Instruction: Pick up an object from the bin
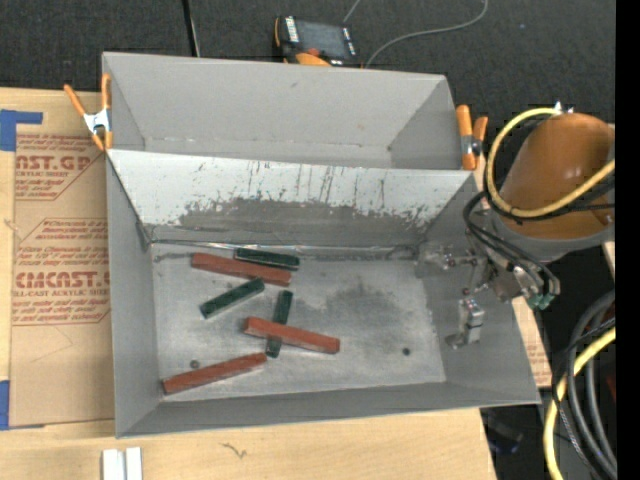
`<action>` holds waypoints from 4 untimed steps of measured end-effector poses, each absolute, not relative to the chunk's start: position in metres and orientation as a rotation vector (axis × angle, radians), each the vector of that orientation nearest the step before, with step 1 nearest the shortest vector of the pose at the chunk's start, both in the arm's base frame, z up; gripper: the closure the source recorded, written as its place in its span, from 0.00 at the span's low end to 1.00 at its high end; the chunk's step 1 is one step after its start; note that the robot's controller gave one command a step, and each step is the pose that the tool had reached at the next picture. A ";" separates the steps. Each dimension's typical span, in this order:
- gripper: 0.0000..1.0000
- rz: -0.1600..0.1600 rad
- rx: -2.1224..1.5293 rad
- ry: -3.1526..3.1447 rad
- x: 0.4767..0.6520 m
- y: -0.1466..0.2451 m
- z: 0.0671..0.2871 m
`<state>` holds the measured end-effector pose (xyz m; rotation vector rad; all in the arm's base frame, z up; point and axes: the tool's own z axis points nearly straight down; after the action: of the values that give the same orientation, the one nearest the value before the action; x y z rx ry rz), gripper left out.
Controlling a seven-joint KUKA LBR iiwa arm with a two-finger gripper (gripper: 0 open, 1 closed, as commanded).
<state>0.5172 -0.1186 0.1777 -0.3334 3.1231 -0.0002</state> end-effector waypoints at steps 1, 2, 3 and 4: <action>0.00 0.007 -0.465 3.107 0.508 -0.042 0.167; 0.00 0.004 -0.620 3.082 0.510 0.008 0.131; 0.00 0.005 -0.473 3.101 0.515 0.057 0.071; 1.00 0.001 -0.473 3.105 0.515 0.054 0.071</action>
Offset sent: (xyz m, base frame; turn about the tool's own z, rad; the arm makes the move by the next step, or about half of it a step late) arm -0.0097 0.0713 -0.0100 -0.0778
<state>0.5146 0.0541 0.0715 -0.4733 3.1052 0.0008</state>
